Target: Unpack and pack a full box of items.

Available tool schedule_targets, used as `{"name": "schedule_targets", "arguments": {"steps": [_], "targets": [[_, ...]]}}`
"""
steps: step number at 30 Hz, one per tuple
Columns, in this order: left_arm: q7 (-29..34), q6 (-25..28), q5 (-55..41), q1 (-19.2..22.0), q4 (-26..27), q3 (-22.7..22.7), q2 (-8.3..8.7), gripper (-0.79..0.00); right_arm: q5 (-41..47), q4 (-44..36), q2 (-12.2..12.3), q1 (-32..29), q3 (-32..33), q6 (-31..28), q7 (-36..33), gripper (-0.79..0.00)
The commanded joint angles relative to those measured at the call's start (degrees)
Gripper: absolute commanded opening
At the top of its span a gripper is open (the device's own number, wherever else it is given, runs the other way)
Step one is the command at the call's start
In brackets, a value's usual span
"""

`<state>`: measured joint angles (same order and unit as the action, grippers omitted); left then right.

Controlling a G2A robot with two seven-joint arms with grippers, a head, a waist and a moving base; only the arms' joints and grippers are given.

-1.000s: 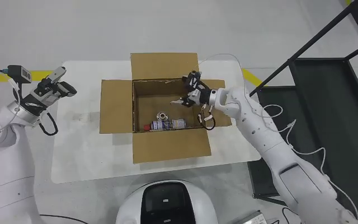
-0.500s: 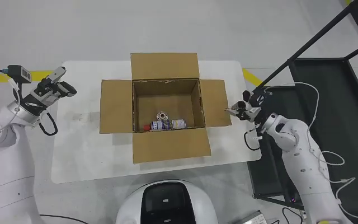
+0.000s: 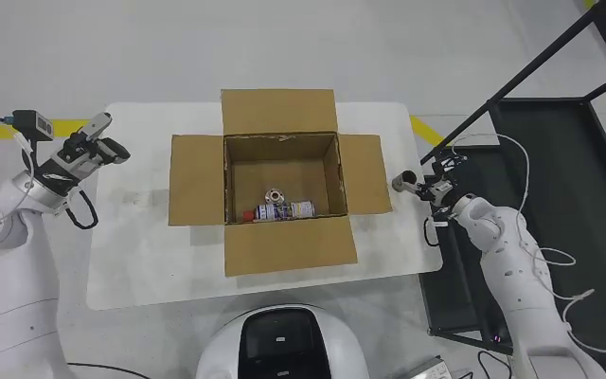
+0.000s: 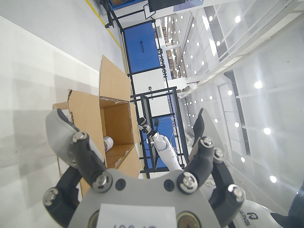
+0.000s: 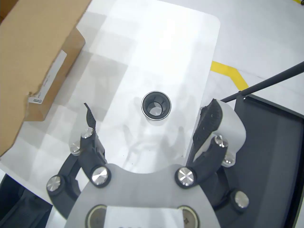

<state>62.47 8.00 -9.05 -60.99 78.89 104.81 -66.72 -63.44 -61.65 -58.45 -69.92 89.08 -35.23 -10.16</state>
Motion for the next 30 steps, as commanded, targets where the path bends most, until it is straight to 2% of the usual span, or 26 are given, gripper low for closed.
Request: {"name": "schedule_targets", "arguments": {"steps": [1,9,19,20,22,23,24,30], "targets": [[0.0,0.0,0.0,0.0,0.0,0.0,0.0,0.0,-0.34,2.79,-0.31,1.84,-1.77,-0.37,0.26,0.0],[0.0,0.0,0.0,0.0,0.0,0.0,0.0,0.0,-1.09,12.49,-1.95,8.13,-7.83,1.7,2.46,0.0],[0.0,0.0,0.0,0.0,0.0,0.0,0.0,0.0,-2.52,21.56,-3.56,14.49,-12.28,4.6,5.3,0.0],[0.0,0.0,0.0,0.0,0.0,0.0,0.0,0.0,-2.56,22.33,-3.73,15.02,-12.69,4.59,5.53,-0.04],[0.0,0.0,0.0,0.0,0.0,0.0,0.0,0.0,-2.67,23.77,-4.05,16.15,-13.49,4.59,5.79,-0.456],[0.0,0.0,0.0,0.0,0.0,0.0,0.0,0.0,-2.82,24.5,-4.19,16.67,-13.86,4.62,5.84,-0.696],[0.0,0.0,0.0,0.0,0.0,0.0,0.0,0.0,-2.87,25.21,-4.34,17.1,-14.18,4.78,5.95,-0.785],[0.0,0.0,0.0,0.0,0.0,0.0,0.0,0.0,-3.02,28.33,-4.98,18.7,-15.61,5.03,7.03,-0.785]]}}
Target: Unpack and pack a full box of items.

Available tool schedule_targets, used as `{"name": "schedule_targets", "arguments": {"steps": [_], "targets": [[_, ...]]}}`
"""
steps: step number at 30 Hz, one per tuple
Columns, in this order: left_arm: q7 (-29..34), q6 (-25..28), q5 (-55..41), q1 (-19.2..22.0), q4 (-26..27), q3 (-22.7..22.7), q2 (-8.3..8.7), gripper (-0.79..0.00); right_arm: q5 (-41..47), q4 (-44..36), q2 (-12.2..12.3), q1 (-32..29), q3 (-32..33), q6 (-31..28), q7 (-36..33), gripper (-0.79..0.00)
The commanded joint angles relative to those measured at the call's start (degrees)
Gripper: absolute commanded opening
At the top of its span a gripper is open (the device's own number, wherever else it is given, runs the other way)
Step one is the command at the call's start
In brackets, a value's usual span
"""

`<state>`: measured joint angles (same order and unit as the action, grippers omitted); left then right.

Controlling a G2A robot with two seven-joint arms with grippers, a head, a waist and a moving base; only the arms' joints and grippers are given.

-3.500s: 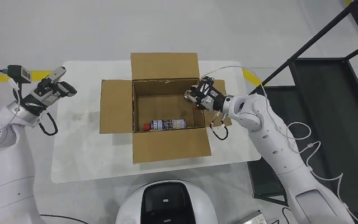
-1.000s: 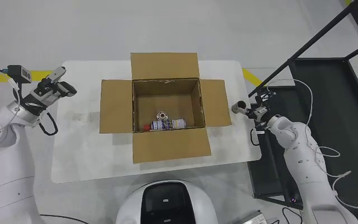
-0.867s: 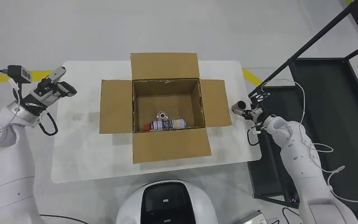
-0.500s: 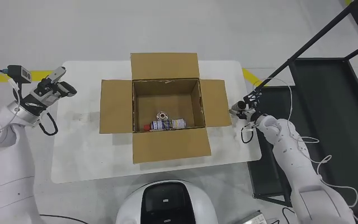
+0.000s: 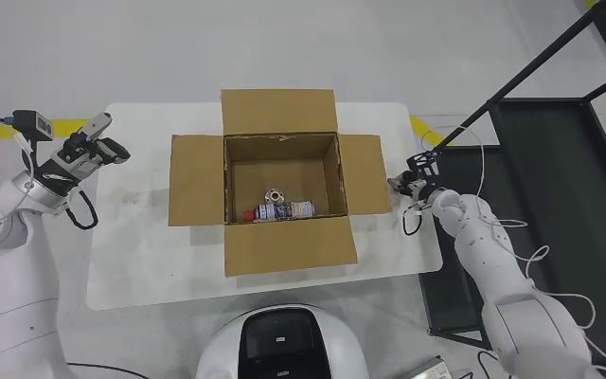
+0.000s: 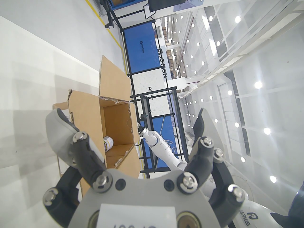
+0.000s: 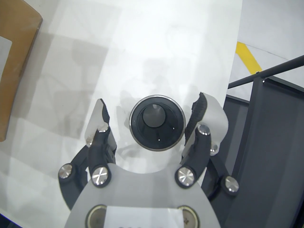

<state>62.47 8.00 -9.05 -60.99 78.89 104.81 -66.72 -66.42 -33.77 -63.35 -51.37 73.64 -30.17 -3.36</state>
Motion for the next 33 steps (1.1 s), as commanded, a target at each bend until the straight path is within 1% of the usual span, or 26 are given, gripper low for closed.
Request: {"name": "schedule_targets", "arguments": {"steps": [1,10,14,17,19,22,24,27,30,33], "targets": [[0.0,0.0,0.0,0.0,0.0,0.0,0.0,0.0,-0.05,0.8,-0.14,0.3,-0.34,-0.09,0.48,-0.785],[0.0,0.0,0.0,0.0,0.0,0.0,0.0,0.0,-0.65,1.16,-0.27,0.54,-1.16,-1.65,3.39,-0.785],[0.0,0.0,0.0,0.0,0.0,0.0,0.0,0.0,-1.48,-1.52,0.49,-0.38,-0.07,-2.61,6.45,-0.785],[0.0,0.0,0.0,0.0,0.0,0.0,0.0,0.0,-2.39,-5.86,1.69,-2.02,2.27,-2.26,8.58,-0.785],[0.0,0.0,0.0,0.0,0.0,0.0,0.0,0.0,-3.37,-10.51,2.72,-3.94,4.5,-1.8,9.5,-0.785],[0.0,0.0,0.0,0.0,0.0,0.0,0.0,0.0,-4.2,-20.31,4.25,-8.45,8.69,-0.98,9.54,-0.785],[0.0,0.0,0.0,0.0,0.0,0.0,0.0,0.0,-3.04,-28.11,5.04,-12.1,11.69,-1.65,8.38,-0.785],[0.0,0.0,0.0,0.0,0.0,0.0,0.0,0.0,0.09,-40.16,5.75,-17.18,14.91,-3.99,4.29,-0.785],[0.0,0.0,0.0,0.0,0.0,0.0,0.0,0.0,4.18,-50.48,5.93,-20.35,15.23,-7.04,-1.0,-0.785],[0.0,0.0,0.0,0.0,0.0,0.0,0.0,0.0,7.14,-57.41,5.75,-20.65,12.5,-8.81,-6.57,-0.785]]}}
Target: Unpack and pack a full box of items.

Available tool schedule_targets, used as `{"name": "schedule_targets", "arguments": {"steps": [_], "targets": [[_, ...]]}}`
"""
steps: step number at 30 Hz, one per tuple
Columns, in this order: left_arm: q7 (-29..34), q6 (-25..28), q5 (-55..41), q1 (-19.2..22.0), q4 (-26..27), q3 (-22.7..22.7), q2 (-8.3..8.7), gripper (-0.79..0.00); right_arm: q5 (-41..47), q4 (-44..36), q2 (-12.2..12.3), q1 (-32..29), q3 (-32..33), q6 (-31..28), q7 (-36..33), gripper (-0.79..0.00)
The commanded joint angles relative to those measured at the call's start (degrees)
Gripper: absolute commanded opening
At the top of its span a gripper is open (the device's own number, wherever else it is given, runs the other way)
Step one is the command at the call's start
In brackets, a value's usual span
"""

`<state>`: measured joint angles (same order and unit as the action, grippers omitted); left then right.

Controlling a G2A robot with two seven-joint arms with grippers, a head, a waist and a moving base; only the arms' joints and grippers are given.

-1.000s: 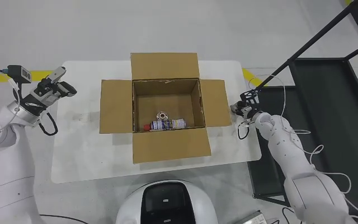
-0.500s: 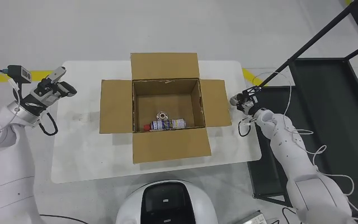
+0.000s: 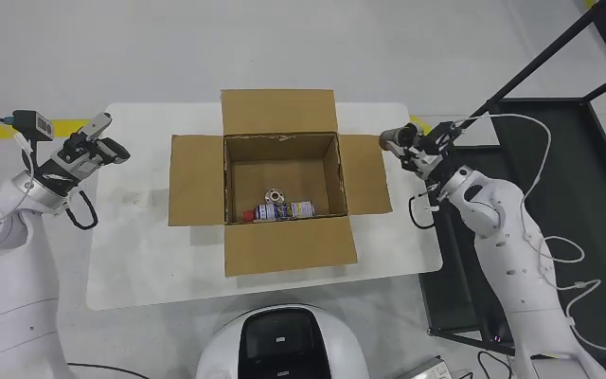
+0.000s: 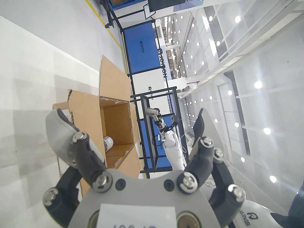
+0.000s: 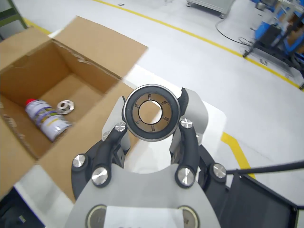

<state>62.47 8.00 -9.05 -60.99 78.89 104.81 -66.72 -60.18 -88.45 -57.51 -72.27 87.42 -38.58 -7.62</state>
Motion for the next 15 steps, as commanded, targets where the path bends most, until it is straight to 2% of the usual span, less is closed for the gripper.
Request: {"name": "schedule_targets", "arguments": {"steps": [1,7,15], "targets": [[0.0,0.0,0.0,0.0,0.0,0.0,0.0,0.0,1.38,-4.29,-0.23,0.72,-2.68,-0.43,-3.97,-0.785],[0.0,0.0,0.0,0.0,0.0,0.0,0.0,0.0,2.63,-6.93,-1.79,7.07,-14.29,0.78,-11.15,-0.785],[0.0,0.0,0.0,0.0,0.0,0.0,0.0,0.0,1.36,4.03,-5.42,18.59,-29.69,5.43,-15.75,-0.785]]}}
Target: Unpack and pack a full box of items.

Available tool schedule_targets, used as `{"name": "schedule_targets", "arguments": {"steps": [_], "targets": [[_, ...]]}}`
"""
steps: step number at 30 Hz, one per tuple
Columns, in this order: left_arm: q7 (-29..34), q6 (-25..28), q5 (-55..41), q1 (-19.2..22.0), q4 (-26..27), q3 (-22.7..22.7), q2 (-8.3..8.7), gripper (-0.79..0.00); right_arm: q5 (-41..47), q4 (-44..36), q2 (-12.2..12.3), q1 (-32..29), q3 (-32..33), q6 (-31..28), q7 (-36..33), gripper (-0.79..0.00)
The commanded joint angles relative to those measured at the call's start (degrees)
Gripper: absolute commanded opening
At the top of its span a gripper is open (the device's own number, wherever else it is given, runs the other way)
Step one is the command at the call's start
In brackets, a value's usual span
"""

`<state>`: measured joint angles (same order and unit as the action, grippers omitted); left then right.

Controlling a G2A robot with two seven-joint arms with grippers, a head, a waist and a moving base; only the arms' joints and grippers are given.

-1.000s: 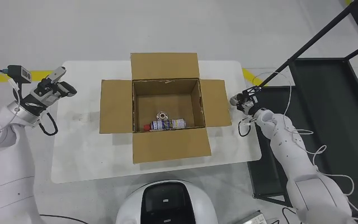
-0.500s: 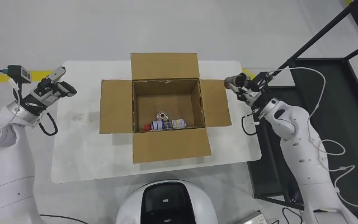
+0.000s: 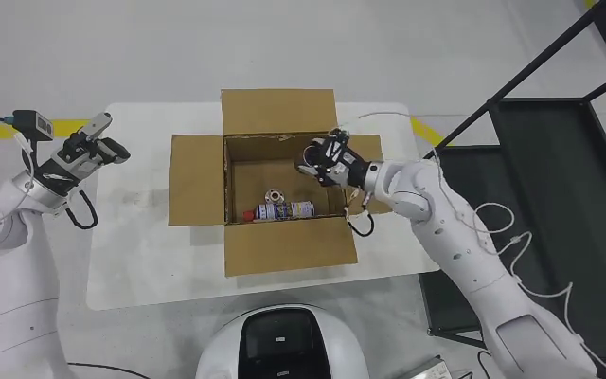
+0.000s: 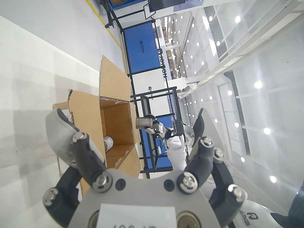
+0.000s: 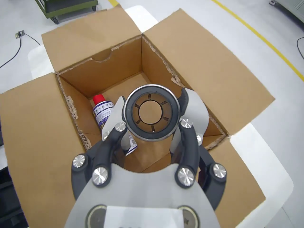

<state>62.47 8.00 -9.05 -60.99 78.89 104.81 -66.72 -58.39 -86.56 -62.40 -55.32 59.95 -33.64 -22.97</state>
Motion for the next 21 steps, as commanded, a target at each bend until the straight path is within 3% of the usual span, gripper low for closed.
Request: {"name": "schedule_targets", "arguments": {"steps": [1,11,15,16,17,18,21], "targets": [[0.0,0.0,0.0,0.0,0.0,0.0,0.0,0.0,-1.32,3.9,-1.03,2.9,-3.96,1.05,-0.65,-0.785],[0.0,0.0,0.0,0.0,0.0,0.0,0.0,0.0,-4.97,20.56,-5.28,10.65,-13.75,5.64,1.5,-0.785],[0.0,0.0,0.0,0.0,0.0,0.0,0.0,0.0,-4.48,25.33,-6.33,12.11,-15.05,5.23,2.61,-0.56],[-0.71,-0.17,0.56,-0.43,0.28,-0.52,0.0,0.0,-4.33,26.37,-6.59,12.41,-15.35,5.23,2.85,-0.431],[-1.07,-0.43,1.54,-0.65,0.49,-1.22,0.05,0.0,-4.05,27.35,-6.86,12.72,-15.64,5.15,3.01,-0.191],[-1.0,-0.73,2.57,-0.6,0.47,-1.92,0.15,0.0,-3.72,28.3,-7.14,13.03,-15.93,5.03,3.07,0.0],[-0.54,-0.74,5.42,0.4,-1.27,-3.63,0.49,0.0,-2.5,30.19,-7.87,13.89,-16.49,3.99,3.77,0.0]]}}
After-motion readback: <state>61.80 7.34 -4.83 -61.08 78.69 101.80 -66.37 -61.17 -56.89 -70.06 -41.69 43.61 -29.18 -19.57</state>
